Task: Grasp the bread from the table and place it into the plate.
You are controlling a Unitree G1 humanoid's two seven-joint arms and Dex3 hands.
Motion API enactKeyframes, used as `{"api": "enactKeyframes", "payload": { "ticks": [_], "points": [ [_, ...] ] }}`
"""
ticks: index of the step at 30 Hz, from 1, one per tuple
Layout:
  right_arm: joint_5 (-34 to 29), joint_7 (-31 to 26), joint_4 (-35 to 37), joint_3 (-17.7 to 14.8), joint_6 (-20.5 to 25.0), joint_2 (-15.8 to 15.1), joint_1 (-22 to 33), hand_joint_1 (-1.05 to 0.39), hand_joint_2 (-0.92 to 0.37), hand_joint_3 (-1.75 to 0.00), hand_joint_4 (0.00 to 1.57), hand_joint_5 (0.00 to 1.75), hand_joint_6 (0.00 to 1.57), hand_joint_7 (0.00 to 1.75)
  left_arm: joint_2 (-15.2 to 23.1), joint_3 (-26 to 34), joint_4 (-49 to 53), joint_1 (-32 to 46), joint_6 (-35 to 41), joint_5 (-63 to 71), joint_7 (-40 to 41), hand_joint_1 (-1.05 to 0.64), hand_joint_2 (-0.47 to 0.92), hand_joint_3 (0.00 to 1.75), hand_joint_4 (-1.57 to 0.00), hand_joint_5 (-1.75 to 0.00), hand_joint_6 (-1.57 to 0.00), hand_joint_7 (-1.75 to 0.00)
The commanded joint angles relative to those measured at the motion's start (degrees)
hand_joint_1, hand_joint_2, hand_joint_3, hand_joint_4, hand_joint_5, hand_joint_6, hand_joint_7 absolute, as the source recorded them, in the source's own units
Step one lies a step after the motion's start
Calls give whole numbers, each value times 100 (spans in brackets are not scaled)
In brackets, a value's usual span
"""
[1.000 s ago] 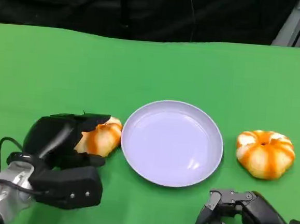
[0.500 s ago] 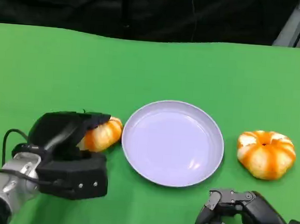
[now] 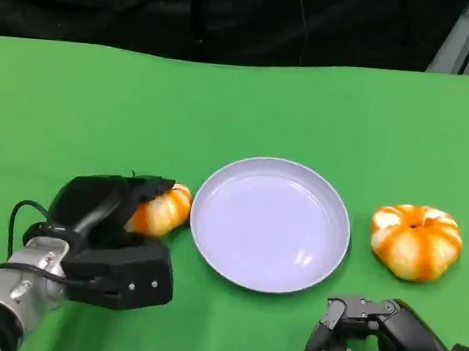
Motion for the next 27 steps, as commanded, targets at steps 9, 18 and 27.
{"api": "enactKeyframes", "payload": {
  "ticks": [9,18,27],
  "points": [
    [37,-6,-38,-9,-16,-77,1,0,-92,-47,72,152,81,106,155,-34,-95,76,67,-169,-543,-7,87,0,-61,0,-58,0],
    [5,-29,-19,-7,-45,-90,0,0,-92,-47,72,151,81,105,126,-24,-262,129,359,-210,-640,-10,86,0,-72,-4,-74,-3],
    [33,-3,6,-11,-27,-91,-19,-1,-92,-48,71,151,82,104,15,-87,-140,173,572,-98,24,-14,84,1,-47,-173,-43,-171]
  ]
}}
